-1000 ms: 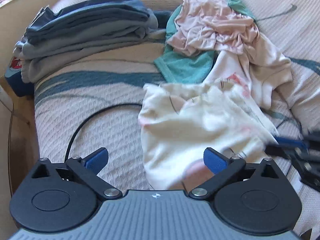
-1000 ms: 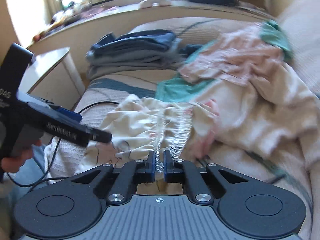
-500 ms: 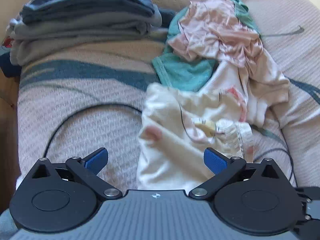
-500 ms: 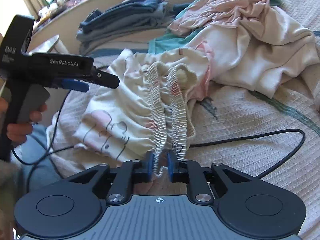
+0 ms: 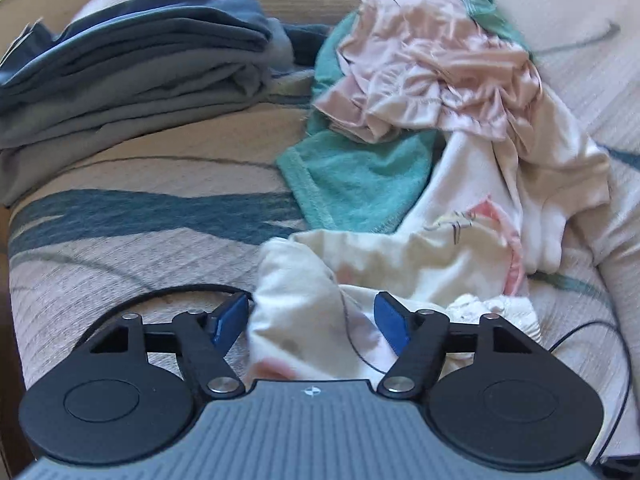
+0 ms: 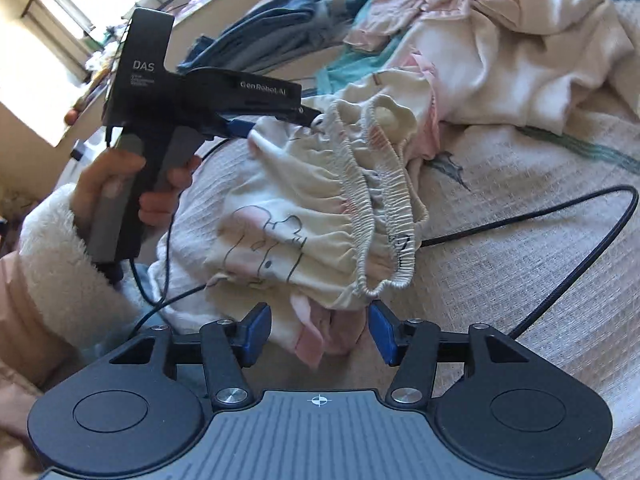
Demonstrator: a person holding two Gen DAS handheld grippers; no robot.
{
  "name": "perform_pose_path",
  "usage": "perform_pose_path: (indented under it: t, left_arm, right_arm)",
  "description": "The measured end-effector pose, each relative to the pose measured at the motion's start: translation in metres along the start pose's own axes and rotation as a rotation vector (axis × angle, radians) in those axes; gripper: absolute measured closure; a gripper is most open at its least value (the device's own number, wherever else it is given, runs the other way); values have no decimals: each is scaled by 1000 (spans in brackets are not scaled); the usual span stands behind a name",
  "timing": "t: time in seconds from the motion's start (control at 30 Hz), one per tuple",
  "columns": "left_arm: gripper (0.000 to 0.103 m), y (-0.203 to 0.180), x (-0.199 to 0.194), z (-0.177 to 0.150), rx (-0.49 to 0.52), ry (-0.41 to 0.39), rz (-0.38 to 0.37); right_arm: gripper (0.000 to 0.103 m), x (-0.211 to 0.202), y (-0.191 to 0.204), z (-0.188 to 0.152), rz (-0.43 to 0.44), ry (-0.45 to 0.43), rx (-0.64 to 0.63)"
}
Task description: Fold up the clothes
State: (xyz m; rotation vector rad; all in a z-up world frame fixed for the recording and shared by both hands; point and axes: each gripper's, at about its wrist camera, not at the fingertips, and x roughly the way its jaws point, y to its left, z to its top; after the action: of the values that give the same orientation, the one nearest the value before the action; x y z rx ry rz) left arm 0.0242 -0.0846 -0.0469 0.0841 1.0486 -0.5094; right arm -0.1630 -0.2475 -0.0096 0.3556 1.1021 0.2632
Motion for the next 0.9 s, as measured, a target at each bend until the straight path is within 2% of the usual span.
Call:
perform_pose_path:
  t: [0.03,0.07,0.1,0.23,0.33,0.43,0.47,0.5,0.57,0.67,0.77,0.9]
  left_arm:
    - [68,-3,0,-3,10,-4,3]
    - [78,-5,-1,-6,21,-11,11]
    - [85,-7,-3,-8,34,-23,27]
    - [91,-8,-15,-13,51,-56,20]
    - [91,-9,-19,-13,72,-65,41]
    - [91,-8,-19,-12,75,-67,72]
    - [91,-8,-19,-12,77,-72,81]
    - [91,-8,-20,-12,76,-79,86]
    - [92,-6,-24,-11,70,-88,85]
    - [92,-5,-35,-10,72,-103,90]
    - [92,1,-55,-8,58,-151,108]
    - [92,25,-89,-4,3,-233,195]
  right_arm:
    - [41,4,0,1,0,10,11]
    - [35,7,0,1,2,22,22]
    - [33,12,-1,1,5,33,35]
    - [30,23,-9,1,34,36,131]
    - [28,33,-17,5,103,40,210]
    - [26,47,-21,10,91,47,259]
    - [36,48,-20,11,73,43,244]
    - [62,46,-18,12,51,37,215]
    - [95,42,-14,14,7,26,156]
    - [95,27,-2,16,-17,-10,73]
    - [95,5,16,25,39,-72,12]
    - [95,-5,42,57,36,-161,-125]
